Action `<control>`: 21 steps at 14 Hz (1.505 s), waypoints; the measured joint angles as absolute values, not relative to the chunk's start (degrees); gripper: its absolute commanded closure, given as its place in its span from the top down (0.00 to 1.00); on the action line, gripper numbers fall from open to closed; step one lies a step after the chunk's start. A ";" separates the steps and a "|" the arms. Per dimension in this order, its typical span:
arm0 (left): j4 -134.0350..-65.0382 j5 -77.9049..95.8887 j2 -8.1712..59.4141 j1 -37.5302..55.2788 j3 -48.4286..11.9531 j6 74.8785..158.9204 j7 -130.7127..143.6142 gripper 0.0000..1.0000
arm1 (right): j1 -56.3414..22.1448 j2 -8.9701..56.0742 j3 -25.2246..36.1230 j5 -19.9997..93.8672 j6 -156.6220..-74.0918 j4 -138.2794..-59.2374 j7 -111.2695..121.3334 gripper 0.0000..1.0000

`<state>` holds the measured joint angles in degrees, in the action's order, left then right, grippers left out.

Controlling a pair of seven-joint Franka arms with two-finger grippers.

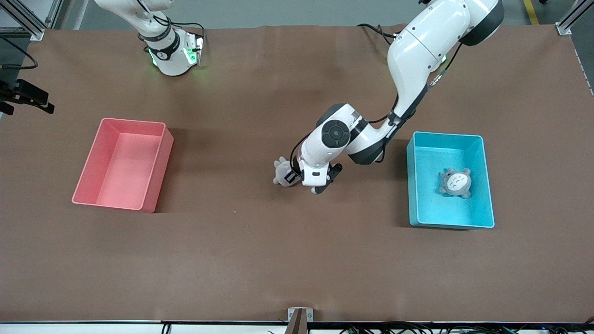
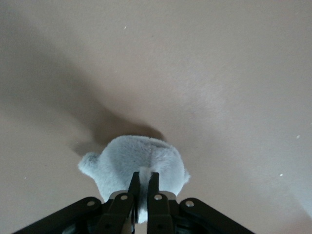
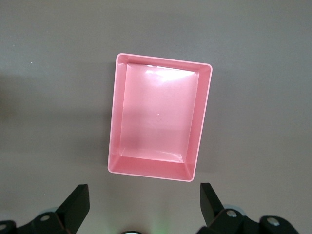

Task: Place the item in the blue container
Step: 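Lower the plush into the blue box and open the left gripper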

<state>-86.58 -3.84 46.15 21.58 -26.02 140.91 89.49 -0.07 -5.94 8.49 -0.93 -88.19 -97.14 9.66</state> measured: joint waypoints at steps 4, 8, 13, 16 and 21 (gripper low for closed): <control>-85.12 -6.66 41.90 17.39 -25.78 133.88 86.98 0.00 | -0.09 -5.95 8.09 -0.93 -88.25 -97.14 9.67 1.00; -85.02 -8.39 32.11 8.01 -25.76 114.29 67.78 0.00 | -0.09 -6.14 8.06 -0.92 -87.65 -96.90 9.67 1.00; -90.59 -8.58 24.78 -6.11 -25.72 106.54 41.29 0.01 | -0.10 -7.33 8.01 -0.41 -84.54 -96.15 9.62 1.00; -95.38 -8.82 24.03 -13.88 -25.67 106.55 32.86 0.86 | -0.10 -7.33 8.01 -0.01 -83.63 -96.00 9.57 1.00; -96.80 -8.98 22.92 -18.91 -25.76 106.87 31.58 1.00 | -0.10 -7.34 7.99 0.30 -78.98 -91.79 9.57 1.00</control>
<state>-96.80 -8.98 22.92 -18.91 -25.76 106.87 31.58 -0.10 -7.34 7.99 0.30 -78.98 -91.79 9.57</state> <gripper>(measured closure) 0.471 0.000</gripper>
